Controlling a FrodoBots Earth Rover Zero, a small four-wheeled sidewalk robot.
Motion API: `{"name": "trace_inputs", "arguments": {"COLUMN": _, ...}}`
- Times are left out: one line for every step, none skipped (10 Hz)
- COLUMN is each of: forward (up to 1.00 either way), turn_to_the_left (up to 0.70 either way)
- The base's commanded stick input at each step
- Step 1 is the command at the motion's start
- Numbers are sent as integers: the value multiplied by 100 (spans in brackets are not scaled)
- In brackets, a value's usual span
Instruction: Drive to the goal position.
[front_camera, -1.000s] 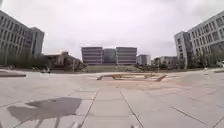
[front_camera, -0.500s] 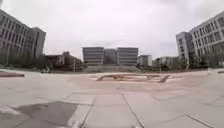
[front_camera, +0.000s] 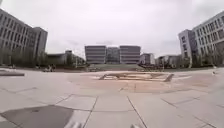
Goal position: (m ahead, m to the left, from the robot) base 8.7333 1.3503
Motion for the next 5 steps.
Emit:
{"name": "trace_inputs", "arguments": {"forward": 70, "turn_to_the_left": 0}}
{"name": "trace_inputs", "arguments": {"forward": 70, "turn_to_the_left": 0}}
{"name": "trace_inputs", "arguments": {"forward": 70, "turn_to_the_left": 0}}
{"name": "trace_inputs", "arguments": {"forward": 70, "turn_to_the_left": 1}}
{"name": "trace_inputs", "arguments": {"forward": 70, "turn_to_the_left": 15}}
